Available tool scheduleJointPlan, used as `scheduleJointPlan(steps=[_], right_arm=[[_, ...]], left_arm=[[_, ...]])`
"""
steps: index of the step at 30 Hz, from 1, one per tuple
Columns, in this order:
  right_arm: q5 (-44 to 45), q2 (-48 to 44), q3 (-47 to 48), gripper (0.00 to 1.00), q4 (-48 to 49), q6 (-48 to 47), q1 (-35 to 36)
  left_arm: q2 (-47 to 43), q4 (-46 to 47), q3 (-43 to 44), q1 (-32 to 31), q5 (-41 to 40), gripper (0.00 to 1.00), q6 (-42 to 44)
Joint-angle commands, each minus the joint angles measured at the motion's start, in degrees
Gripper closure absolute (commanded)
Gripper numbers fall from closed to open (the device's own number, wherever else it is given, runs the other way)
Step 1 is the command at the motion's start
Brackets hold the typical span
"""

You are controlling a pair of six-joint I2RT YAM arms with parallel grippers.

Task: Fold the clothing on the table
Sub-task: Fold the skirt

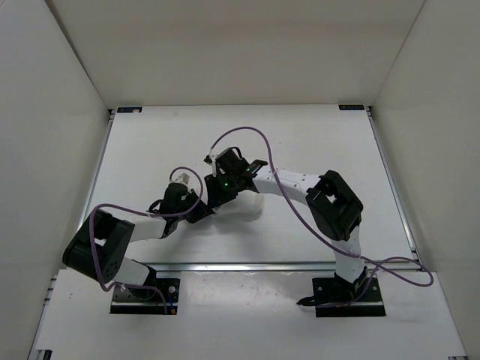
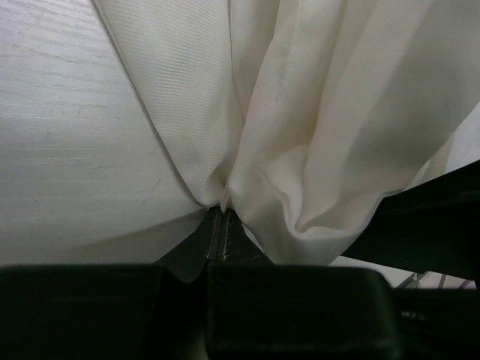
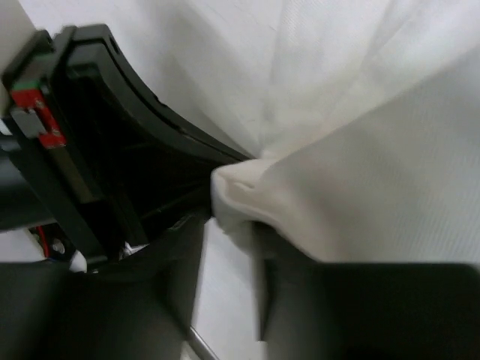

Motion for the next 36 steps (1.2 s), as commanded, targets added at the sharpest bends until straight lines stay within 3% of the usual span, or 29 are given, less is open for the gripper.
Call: scheduleJointPlan(steps=[1, 3, 6, 9, 11, 14, 15, 16, 18, 19, 21, 25, 27, 33, 36], right_arm=[[-0.5, -0.3, 4.0, 0.66, -1.8, -2.4, 0.8], [0.0, -1.4, 3.9, 0.56, -2.2, -2.7, 0.6], [3.3, -5.4, 2.8, 0.53, -2.7, -2.7, 0.1], [3.4, -12.1, -0.1, 0.50, -1.6, -2.4, -1.3], [1.9, -15.9, -3.3, 0.47, 0.5, -1.6, -3.6], [-3.4, -20.8, -7.8, 0.45, 4.7, 0.6, -8.0], [-6.1, -22.1, -8.9, 0.48, 5.4, 1.1, -9.0], [-9.1, -22.7, -11.2, 0.61, 8.7, 1.8, -11.2], [-13.4, -22.6, -13.1, 0.95, 11.6, 3.5, -14.4], [-15.8, -22.2, -13.2, 1.00, 12.0, 4.3, -15.0], [-17.4, -20.4, -13.9, 1.00, 14.3, 5.3, -15.3], [-20.2, -15.9, -17.4, 1.00, 21.2, 10.7, -13.8], [-21.0, -13.2, -22.3, 1.00, 29.2, 15.5, -13.1], [-8.3, -7.2, -30.8, 1.00, 44.2, 30.8, -10.4], [-5.6, -2.6, -29.1, 0.99, 44.4, 34.2, -11.2]], left_arm=[[-0.9, -1.6, -2.3, 0.8, -0.3, 1.00, 0.6], [-1.5, -0.8, -3.2, 1.6, 0.5, 1.00, 0.0], [-3.2, -2.6, -3.0, 1.2, 0.5, 1.00, -0.1], [-6.3, -4.3, -4.0, 2.2, 1.4, 0.91, -1.0], [-8.7, -4.7, -6.1, 3.5, 2.5, 0.83, -1.8], [-14.6, -6.6, -8.0, 5.3, 3.9, 0.62, -3.1], [-17.1, -6.9, -8.5, 6.1, 4.1, 0.55, -3.3], [-20.3, -6.9, -9.4, 6.6, 4.2, 0.52, -4.3], [-25.0, -5.6, -11.3, 7.6, 4.6, 0.44, -5.6], [-28.3, -4.8, -12.7, 8.5, 5.6, 0.41, -6.7], [-32.8, -6.1, -13.3, 9.8, 5.5, 0.39, -7.4], [-41.9, -17.7, -11.0, 12.0, 4.3, 0.37, -5.1], [-45.3, -23.8, -8.7, 12.9, 4.7, 0.36, -4.1], [-52.7, -33.0, -1.2, 14.1, 3.6, 0.34, -2.6], [-50.7, -37.1, 2.4, 13.7, 4.0, 0.34, 0.6]])
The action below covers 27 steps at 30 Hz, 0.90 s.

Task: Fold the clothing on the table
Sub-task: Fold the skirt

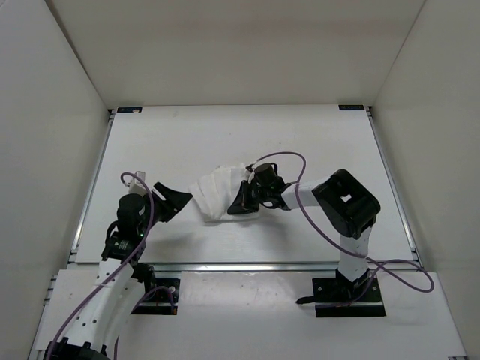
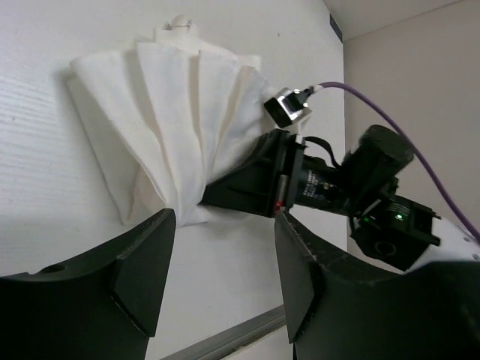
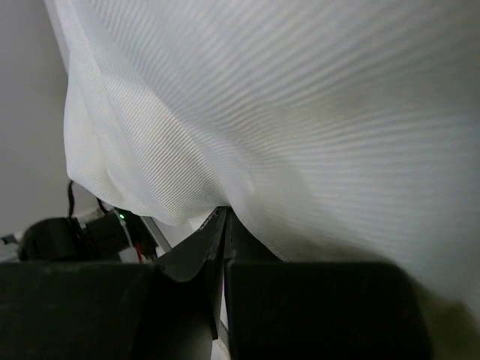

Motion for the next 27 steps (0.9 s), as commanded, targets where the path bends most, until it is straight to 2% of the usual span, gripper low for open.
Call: scheduleJointPlan(steps=[1, 4, 7, 9, 11, 14, 19, 21, 23, 27], right_arm=[[5.3, 3.6, 2.8, 1.00, 9.8, 6.8, -1.9], [2.0, 6.2, 7.9, 1.00, 7.8, 3.7, -3.8], [-0.8, 3.3, 9.8, 1.00, 6.1, 2.0, -5.3], [-3.2, -1.5, 8.3, 1.00, 6.6, 2.7, -5.7], [-6.5, -8.5, 5.6, 1.00, 9.5, 3.8, -6.3], [-9.2, -17.0, 2.1, 0.97, 7.1, 1.5, -7.0], [-0.2, -29.4, -0.3, 0.96, -7.9, -10.7, -8.2], [-2.4, -30.6, -0.7, 0.89, -11.2, -14.3, -11.5], [-7.1, -30.1, 0.2, 0.89, -13.1, -16.4, -14.0], [-5.5, -30.0, 3.1, 0.89, -19.3, -22.0, -14.4]], left_arm=[[1.7, -7.8, 5.0, 0.2, 1.4, 0.34, 4.2], [4.4, -7.0, 5.1, 0.6, 6.1, 0.33, 5.3], [2.3, -5.4, 4.1, 1.1, 7.7, 0.32, 4.3], [2.2, -6.3, 5.4, 1.6, 9.1, 0.14, 5.7], [4.7, -9.5, 9.3, 1.4, 12.6, 0.02, 9.7], [9.3, -16.0, 14.1, 0.3, 13.3, 0.01, 13.6], [5.8, -15.2, 14.2, -1.1, 13.6, 0.02, 15.9], [4.8, -15.6, 14.7, -2.1, 11.4, 0.01, 16.3], [4.7, -16.3, 15.3, -3.7, 11.3, 0.01, 17.1], [5.7, -18.7, 15.3, -5.1, 12.9, 0.01, 18.8]])
